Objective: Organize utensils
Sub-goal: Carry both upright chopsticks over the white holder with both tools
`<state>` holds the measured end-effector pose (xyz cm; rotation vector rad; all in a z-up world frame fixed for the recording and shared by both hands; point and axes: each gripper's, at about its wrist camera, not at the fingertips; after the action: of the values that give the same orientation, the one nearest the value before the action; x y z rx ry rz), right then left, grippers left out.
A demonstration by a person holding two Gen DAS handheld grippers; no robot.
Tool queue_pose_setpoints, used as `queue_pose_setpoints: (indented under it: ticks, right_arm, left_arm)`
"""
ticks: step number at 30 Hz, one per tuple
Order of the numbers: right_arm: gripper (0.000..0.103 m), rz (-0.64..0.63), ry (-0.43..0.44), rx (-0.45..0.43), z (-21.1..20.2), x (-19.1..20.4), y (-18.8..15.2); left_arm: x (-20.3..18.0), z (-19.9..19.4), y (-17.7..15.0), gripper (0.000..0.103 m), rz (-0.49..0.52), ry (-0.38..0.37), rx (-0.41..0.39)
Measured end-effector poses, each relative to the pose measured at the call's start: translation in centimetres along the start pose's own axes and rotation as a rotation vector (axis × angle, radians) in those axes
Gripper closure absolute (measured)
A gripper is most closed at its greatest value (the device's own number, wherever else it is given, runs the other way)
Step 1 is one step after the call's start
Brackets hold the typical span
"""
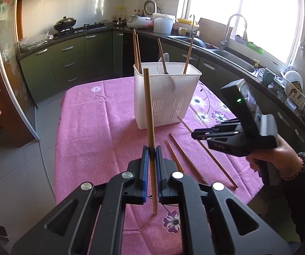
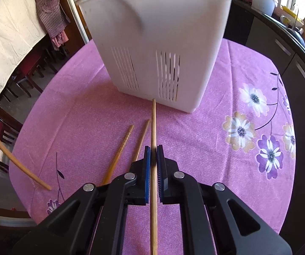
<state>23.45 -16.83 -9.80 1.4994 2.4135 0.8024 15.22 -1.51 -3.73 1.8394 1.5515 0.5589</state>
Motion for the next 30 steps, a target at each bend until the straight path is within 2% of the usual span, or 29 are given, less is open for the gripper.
queue_pose_setpoints:
  ticks: [6,9,15,30]
  right_arm:
    - [0.096,-0.003,0.016,-0.217,-9.1,-0.3,-0.4]
    - [0.096,-0.020,0.009,-0.276,-12.5,-0.3,-1.1]
    - [0.096,-0.034,0.003,-0.292,-15.0,-0.2,-3.1]
    - [0.096,-0.028,0.023,-0.306,-15.8,-0.4,-4.9]
  left_arm:
    - [0.2,-0.1,-0.1,0.096,-0.002,0.007,-0.001]
    - [0.0,-0.3,-0.1,0.096,0.001,0.010,-0.001]
    - [-0.5,-0.4,-0.2,0.096,0.007,0.015,-0.005]
    - [-1.6,-1.3,-0.3,0.097,0.045,0.025,-0.022]
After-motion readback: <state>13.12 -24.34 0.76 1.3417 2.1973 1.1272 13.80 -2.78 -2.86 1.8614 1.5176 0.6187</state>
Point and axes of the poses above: each gripper's, at about its wrist camera, not at the fingertips, and z roughly the way its jaws point, x to its left, y to its top, and after that the axes turned 2 degrees about -x, right-handed
